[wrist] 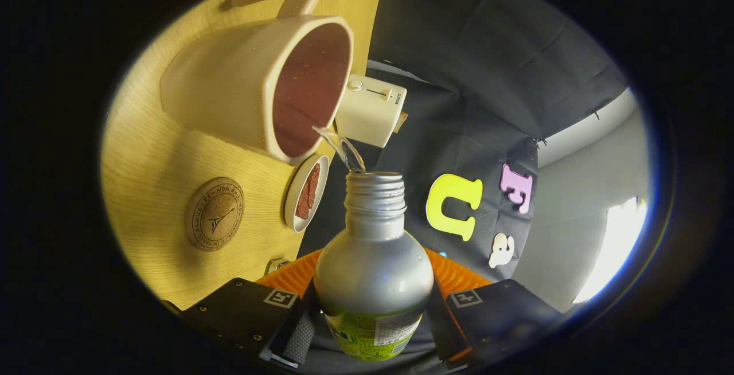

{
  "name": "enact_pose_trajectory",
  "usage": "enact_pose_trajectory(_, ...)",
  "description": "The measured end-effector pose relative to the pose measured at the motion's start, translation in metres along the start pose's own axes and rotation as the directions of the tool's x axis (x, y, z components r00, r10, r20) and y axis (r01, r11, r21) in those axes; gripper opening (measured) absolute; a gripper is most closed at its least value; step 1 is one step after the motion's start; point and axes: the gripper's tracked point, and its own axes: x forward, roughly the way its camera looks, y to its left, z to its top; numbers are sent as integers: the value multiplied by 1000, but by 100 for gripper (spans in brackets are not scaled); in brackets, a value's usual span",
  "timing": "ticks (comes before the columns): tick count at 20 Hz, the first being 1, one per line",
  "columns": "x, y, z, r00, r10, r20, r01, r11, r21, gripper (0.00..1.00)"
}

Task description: Take the bottle from table, then pour the juice into the cup, finally place the bottle on the coaster

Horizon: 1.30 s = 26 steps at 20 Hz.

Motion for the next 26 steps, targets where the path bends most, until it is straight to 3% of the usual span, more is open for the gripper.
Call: enact_pose_trajectory(26, 1, -21, 17, 998, -33, 50, 41, 984, -175, 81)
